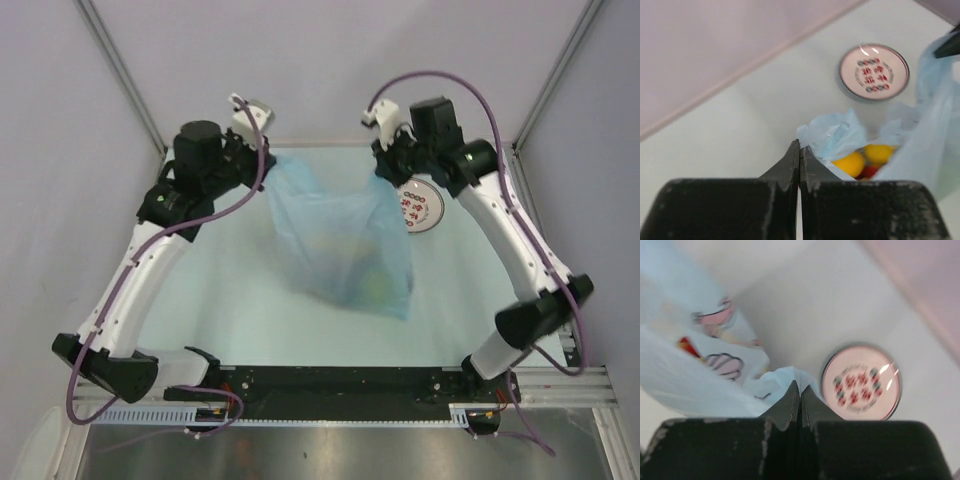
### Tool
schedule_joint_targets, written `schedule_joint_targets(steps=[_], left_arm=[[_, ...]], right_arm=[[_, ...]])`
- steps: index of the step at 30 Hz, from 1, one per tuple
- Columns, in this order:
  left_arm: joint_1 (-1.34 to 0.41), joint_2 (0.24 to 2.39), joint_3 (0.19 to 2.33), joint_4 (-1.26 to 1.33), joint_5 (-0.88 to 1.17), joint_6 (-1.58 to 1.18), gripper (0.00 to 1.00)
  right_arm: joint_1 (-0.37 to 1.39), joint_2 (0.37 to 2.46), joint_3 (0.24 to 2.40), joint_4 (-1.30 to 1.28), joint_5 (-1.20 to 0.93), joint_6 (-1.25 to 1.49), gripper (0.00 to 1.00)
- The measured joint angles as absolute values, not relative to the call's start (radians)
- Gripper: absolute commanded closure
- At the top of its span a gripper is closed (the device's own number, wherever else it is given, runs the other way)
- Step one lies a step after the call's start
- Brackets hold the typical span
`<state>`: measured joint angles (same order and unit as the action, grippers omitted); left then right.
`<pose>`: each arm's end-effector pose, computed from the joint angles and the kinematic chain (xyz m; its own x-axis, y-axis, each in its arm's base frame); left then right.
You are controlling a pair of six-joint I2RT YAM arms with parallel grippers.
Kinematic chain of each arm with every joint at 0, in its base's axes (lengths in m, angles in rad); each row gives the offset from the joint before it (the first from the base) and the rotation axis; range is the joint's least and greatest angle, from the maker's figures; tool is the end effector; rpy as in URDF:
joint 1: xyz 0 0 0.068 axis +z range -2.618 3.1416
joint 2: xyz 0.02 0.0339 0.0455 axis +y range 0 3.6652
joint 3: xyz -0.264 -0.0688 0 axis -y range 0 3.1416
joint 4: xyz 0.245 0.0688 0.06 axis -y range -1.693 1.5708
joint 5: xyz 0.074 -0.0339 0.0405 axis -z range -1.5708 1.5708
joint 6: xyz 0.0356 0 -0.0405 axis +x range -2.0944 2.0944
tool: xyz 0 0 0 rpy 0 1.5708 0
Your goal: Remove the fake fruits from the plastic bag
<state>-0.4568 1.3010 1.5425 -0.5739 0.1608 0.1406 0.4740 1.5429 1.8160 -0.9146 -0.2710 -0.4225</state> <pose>0.2455 -0.1270 0.4492 -0.2099 0.2573 -0.9433 0.6066 0.7909 0.0807 0.2796 0.1542 0.4364 -0.2270 -0.5605 -0.7964 -0.7935 0.5806 -0.1824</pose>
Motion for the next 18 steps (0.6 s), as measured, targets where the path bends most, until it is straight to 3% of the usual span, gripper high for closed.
schedule_joint_targets(steps=[5, 8, 10, 13, 18], left_arm=[[-0.392, 1.29, 1.681, -0.556, 0.133, 0.187, 1.0], [-0.377, 1.307, 1.735, -0.54, 0.102, 0.231, 1.0], [-0.37, 1.309, 1.741, -0.53, 0.077, 0.26, 1.0], [-0.364, 1.281, 1.682, -0.492, 0.05, 0.305, 1.0], [-0.348, 1.139, 1.386, -0.453, 0.05, 0.341, 1.0]], right_arm=[[0.471, 1.916, 2.311, -0.783, -0.212, -0.326, 1.0], [0.469, 2.083, 2.504, -0.661, -0.187, -0.286, 1.0], [0.474, 2.107, 2.502, -0.61, -0.176, -0.275, 1.0], [0.492, 2.05, 2.321, -0.5, -0.156, -0.261, 1.0], [0.535, 1.95, 1.988, -0.438, -0.16, -0.201, 1.0]])
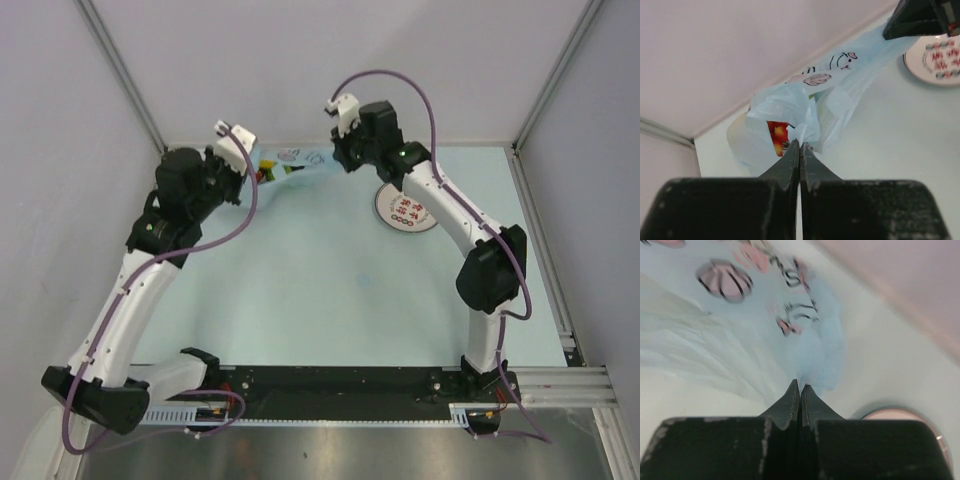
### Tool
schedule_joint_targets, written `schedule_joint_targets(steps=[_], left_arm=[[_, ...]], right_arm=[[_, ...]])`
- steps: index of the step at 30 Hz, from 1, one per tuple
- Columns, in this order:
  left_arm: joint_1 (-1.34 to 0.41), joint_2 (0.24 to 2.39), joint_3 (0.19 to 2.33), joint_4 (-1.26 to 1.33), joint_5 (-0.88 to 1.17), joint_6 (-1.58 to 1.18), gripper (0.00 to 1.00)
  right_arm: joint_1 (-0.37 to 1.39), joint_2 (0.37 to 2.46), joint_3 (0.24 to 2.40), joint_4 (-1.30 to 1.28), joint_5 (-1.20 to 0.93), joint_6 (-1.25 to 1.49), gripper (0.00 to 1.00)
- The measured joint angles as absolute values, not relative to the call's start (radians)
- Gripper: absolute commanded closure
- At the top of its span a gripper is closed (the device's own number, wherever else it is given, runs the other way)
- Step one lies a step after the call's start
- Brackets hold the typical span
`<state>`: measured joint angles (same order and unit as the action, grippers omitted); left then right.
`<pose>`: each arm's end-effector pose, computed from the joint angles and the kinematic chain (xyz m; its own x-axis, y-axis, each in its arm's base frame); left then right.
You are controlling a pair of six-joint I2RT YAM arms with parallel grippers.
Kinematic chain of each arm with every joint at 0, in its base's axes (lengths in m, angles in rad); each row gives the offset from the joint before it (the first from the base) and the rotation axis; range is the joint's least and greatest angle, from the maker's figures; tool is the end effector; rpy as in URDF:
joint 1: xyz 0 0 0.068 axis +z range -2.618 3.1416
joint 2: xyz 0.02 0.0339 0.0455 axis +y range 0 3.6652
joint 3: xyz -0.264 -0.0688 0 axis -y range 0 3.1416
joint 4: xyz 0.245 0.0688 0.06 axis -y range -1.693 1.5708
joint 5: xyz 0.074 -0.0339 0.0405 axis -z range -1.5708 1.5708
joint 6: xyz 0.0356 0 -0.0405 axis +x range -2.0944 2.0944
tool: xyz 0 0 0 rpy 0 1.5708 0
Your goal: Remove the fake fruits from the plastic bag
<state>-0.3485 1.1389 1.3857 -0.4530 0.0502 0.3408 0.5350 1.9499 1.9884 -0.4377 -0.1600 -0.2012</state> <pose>0.2246 -0.0835 0.4489 -0.0519 0.3740 -0.9260 0.4293 0.8455 0.3175 0.3935 0.2398 0.3857 -0.2018 -0.3489 -0.9152 -0.6837 0.7192 -0.1235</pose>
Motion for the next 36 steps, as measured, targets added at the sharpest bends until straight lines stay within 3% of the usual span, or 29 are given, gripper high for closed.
schedule_joint_targets(steps=[2, 3, 5, 6, 9, 10, 12, 13, 14, 21, 29, 34, 36], left_arm=[[-0.343, 1.093, 1.269, -0.443, 0.055, 0.34, 1.0], [-0.341, 1.069, 1.198, -0.439, 0.057, 0.338, 1.0], [-0.34, 1.037, 1.087, -0.451, 0.064, 0.327, 1.0], [-0.34, 1.03, 1.044, -0.466, 0.069, 0.318, 1.0], [-0.34, 1.028, 0.989, -0.51, 0.086, 0.291, 0.97], [-0.34, 1.026, 0.987, -0.519, 0.088, 0.286, 0.84], [-0.34, 1.016, 0.989, -0.517, 0.09, 0.267, 0.58], [-0.34, 1.01, 0.992, -0.518, 0.089, 0.258, 0.34], [-0.34, 1.008, 0.999, -0.52, 0.089, 0.248, 0.27], [-0.34, 1.05, 1.118, -0.533, 0.112, 0.187, 0.19], [-0.34, 1.084, 1.247, -0.531, 0.11, 0.158, 0.18], [-0.34, 1.105, 1.286, -0.516, 0.107, 0.159, 0.18], [-0.34, 1.114, 1.29, -0.51, 0.104, 0.16, 0.18]], right_arm=[[0.541, 1.925, 1.859, -0.424, -0.169, -0.183, 1.0], [0.541, 1.921, 1.807, -0.423, -0.171, -0.179, 0.94], [0.54, 1.919, 1.703, -0.423, -0.173, -0.167, 0.7], [0.539, 1.919, 1.668, -0.437, -0.176, -0.16, 0.48], [0.527, 1.916, 1.633, -0.471, -0.196, -0.139, 0.26], [0.522, 1.91, 1.633, -0.471, -0.202, -0.13, 0.2], [0.504, 1.876, 1.633, -0.473, -0.22, -0.106, 0.16], [0.483, 1.85, 1.634, -0.474, -0.235, -0.096, 0.16], [0.453, 1.816, 1.635, -0.472, -0.253, -0.085, 0.17], [0.278, 1.678, 1.523, -0.396, -0.176, -0.275, 0.27], [0.287, 1.758, 1.134, -0.313, -0.067, -0.636, 0.28], [0.302, 1.755, 1.08, -0.229, -0.056, -0.771, 0.29], [0.312, 1.75, 1.063, -0.175, -0.05, -0.816, 0.34]])
